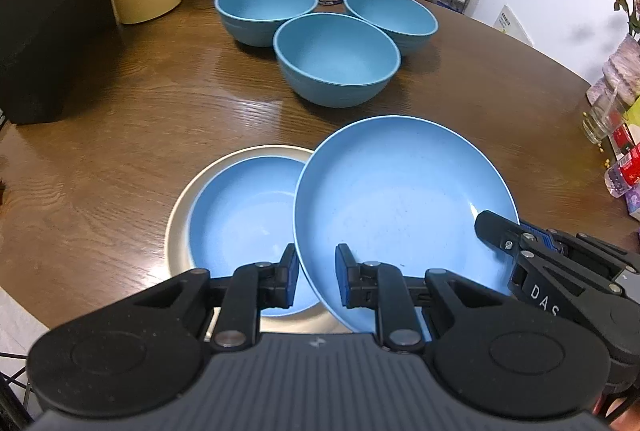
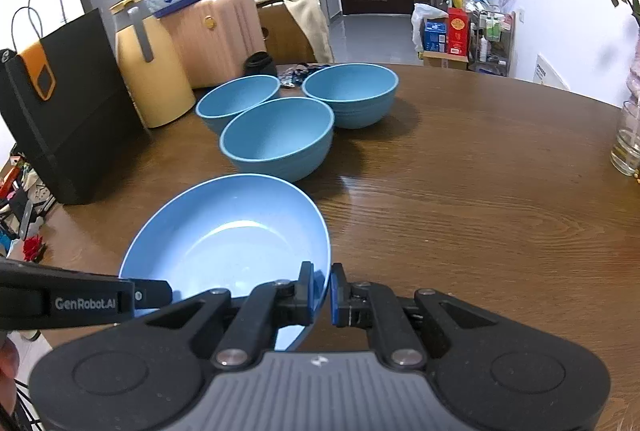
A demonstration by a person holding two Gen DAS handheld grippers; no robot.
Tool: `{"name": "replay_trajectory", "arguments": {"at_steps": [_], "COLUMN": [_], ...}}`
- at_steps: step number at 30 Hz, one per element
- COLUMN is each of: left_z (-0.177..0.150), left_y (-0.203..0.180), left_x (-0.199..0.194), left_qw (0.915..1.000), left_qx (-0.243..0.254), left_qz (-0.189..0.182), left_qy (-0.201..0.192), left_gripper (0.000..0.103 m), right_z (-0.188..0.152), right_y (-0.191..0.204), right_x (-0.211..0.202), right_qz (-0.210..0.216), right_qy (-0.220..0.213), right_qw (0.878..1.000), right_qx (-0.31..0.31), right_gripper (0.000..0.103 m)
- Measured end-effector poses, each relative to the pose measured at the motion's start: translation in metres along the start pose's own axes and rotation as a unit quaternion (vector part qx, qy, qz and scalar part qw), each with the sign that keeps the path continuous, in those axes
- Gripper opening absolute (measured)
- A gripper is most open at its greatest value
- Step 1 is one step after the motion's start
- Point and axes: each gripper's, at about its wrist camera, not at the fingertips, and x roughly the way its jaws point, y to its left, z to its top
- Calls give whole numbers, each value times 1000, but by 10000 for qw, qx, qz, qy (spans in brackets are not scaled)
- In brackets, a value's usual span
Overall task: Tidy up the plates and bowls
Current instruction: 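Lift the second light-blue plate and carry it toward the plate stack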
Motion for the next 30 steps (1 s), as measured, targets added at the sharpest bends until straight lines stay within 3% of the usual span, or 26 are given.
{"name": "replay_trajectory", "arguments": {"at_steps": [30], "left_z": [1], "left_y": [79], "left_x": [25], "left_qw": [9993], "left_qx": [-229], "left_qz": [215], "left_qy": [211], "left_gripper": [20], "right_z": [0], "right_y": [74], "right_x": [53], "right_qz": [154], "right_qy": [411], "right_qw": [9986], "right_qx": [-296], "right_gripper": [8]}}
